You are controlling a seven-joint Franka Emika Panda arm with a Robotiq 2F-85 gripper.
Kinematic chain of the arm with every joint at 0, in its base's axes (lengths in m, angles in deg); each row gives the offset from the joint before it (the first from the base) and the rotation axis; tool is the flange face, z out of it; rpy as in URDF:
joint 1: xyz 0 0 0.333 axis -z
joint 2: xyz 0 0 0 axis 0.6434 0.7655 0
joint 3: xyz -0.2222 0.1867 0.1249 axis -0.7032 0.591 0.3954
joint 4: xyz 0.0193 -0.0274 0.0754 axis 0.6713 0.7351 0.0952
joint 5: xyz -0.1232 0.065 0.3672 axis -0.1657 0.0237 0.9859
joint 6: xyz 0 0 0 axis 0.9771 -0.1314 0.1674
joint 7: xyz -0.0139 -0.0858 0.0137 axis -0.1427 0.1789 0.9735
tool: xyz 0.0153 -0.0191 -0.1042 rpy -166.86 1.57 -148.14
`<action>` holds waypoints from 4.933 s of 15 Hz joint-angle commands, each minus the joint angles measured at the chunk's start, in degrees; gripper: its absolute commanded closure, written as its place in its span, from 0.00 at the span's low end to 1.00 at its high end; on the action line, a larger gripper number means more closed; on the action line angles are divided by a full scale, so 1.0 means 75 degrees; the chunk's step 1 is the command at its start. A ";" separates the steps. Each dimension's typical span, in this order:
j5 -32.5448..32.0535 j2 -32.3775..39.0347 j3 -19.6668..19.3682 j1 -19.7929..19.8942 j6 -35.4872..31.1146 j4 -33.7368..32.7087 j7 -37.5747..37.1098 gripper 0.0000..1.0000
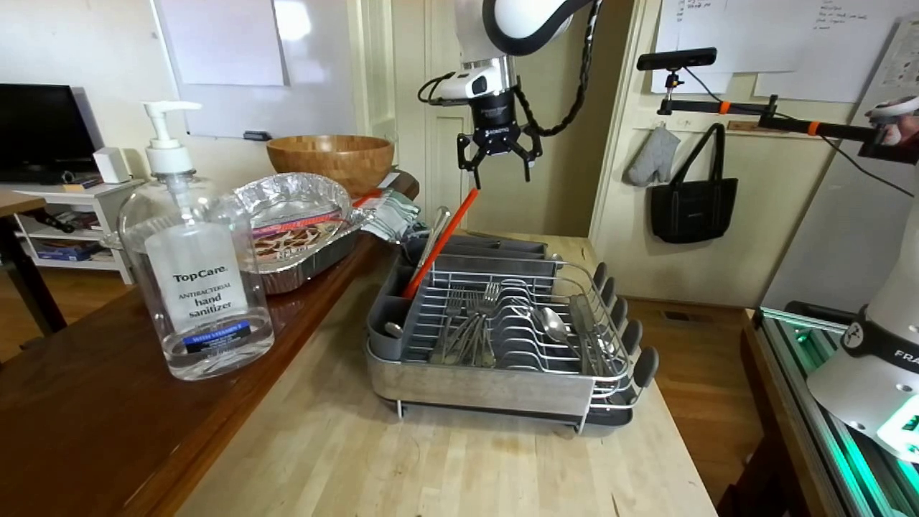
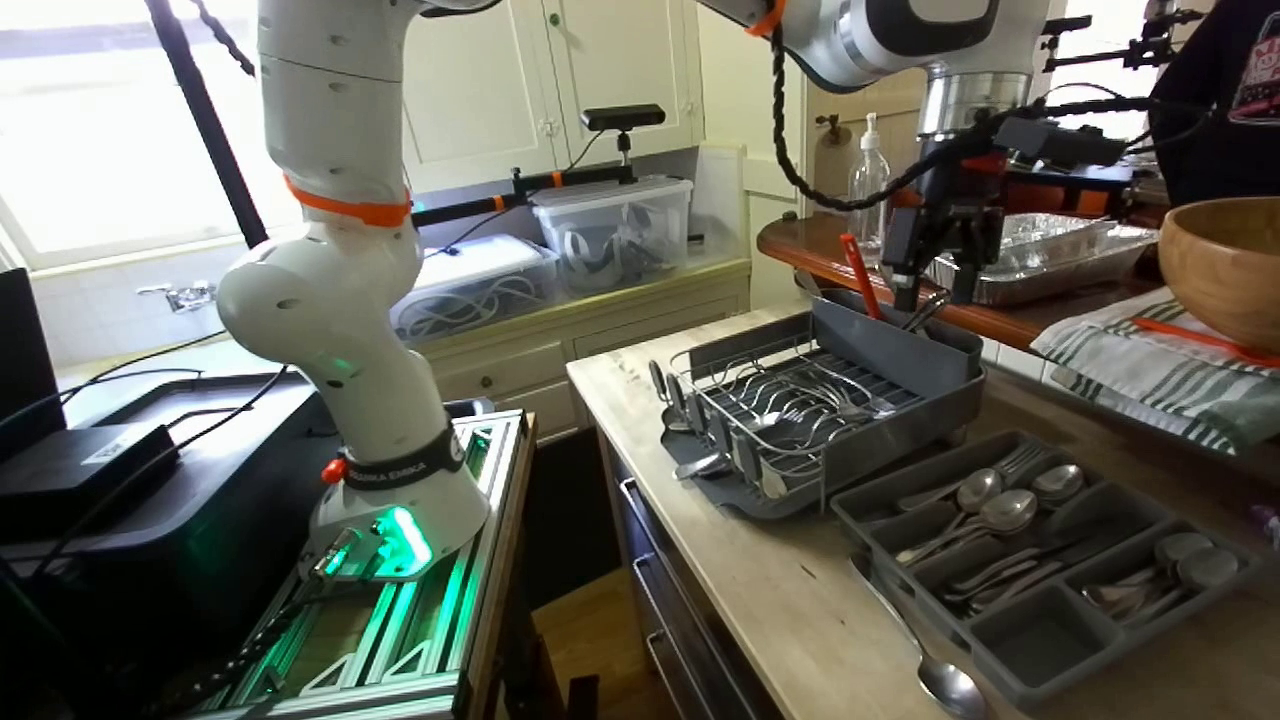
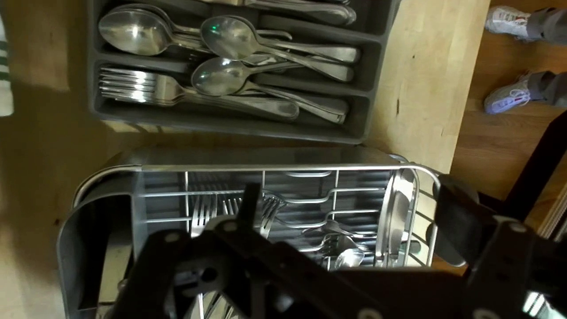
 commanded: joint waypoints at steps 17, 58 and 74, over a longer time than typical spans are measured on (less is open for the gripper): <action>-0.0162 -0.1269 -0.0305 -0.0102 -0.2621 0.3190 0.1018 0.00; -0.1596 -0.1098 -0.0099 -0.0640 -0.5626 0.4643 -0.2244 0.00; -0.2816 0.0445 -0.0415 -0.1409 -0.6976 0.4412 -0.4887 0.00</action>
